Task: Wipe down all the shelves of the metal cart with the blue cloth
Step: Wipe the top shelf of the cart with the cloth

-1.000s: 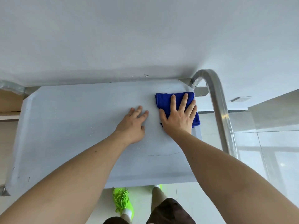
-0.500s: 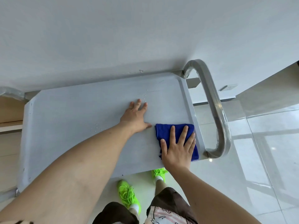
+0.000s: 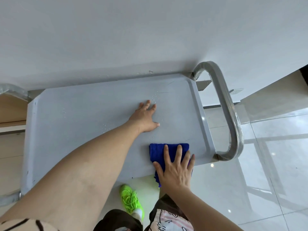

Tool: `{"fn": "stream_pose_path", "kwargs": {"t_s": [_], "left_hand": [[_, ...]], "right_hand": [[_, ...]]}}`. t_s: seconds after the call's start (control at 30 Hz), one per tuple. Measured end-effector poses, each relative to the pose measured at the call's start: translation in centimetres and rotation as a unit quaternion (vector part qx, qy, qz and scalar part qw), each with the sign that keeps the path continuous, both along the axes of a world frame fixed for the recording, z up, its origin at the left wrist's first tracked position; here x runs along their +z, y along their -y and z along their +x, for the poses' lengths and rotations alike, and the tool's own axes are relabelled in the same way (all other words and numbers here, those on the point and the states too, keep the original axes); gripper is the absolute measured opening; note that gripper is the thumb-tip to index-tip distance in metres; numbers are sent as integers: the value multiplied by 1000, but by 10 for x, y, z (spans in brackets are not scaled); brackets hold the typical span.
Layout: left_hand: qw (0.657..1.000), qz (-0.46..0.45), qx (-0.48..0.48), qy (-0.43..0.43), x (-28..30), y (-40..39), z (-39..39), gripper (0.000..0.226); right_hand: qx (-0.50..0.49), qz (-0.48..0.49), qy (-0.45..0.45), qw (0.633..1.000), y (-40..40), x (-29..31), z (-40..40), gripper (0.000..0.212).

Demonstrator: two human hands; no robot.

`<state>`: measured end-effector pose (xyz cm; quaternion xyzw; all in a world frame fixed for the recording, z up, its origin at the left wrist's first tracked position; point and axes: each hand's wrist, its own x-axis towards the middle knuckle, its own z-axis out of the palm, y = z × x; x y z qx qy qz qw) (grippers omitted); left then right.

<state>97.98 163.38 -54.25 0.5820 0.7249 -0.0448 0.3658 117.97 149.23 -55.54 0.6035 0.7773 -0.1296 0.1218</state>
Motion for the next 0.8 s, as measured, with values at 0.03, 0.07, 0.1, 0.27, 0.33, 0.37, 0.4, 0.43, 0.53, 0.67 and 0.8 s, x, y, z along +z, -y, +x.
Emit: {"fn": "stream_pose_path", "kwargs": {"t_s": [0.03, 0.07, 0.1, 0.27, 0.33, 0.37, 0.4, 0.43, 0.53, 0.67, 0.8], "left_hand": [[1000, 17, 8, 15, 2, 0, -5, 83], [999, 43, 16, 20, 4, 2, -10, 78], [997, 69, 18, 8, 5, 5, -15, 75], [989, 32, 40, -138, -3, 40, -53, 78], [987, -1, 62, -148, -9, 49, -64, 81], [987, -7, 65, -147, -11, 51, -66, 82], [987, -7, 67, -145, -14, 52, -66, 83], [987, -6, 70, -142, -16, 51, -66, 82], [987, -1, 74, -143, -19, 49, -64, 82], [985, 9, 74, -156, -22, 50, -65, 81], [984, 20, 71, -159, -24, 51, -64, 81]], "right_hand": [[15, 12, -6, 1000, 0, -3, 1, 74], [25, 21, -13, 999, -1, -6, 0, 74], [32, 27, -22, 999, 0, -9, -1, 74], [87, 23, -50, 995, -7, -17, -15, 69], [77, 25, -49, 995, -12, -20, -20, 69], [71, 27, -49, 996, -13, -20, -22, 70], [66, 28, -49, 996, -15, -21, -25, 70], [61, 28, -49, 997, -17, -21, -28, 71], [39, 15, -47, 998, -32, -23, -41, 72], [29, 1, -49, 998, -74, -27, -69, 73], [18, 6, -43, 999, -131, -29, -99, 74]]}}
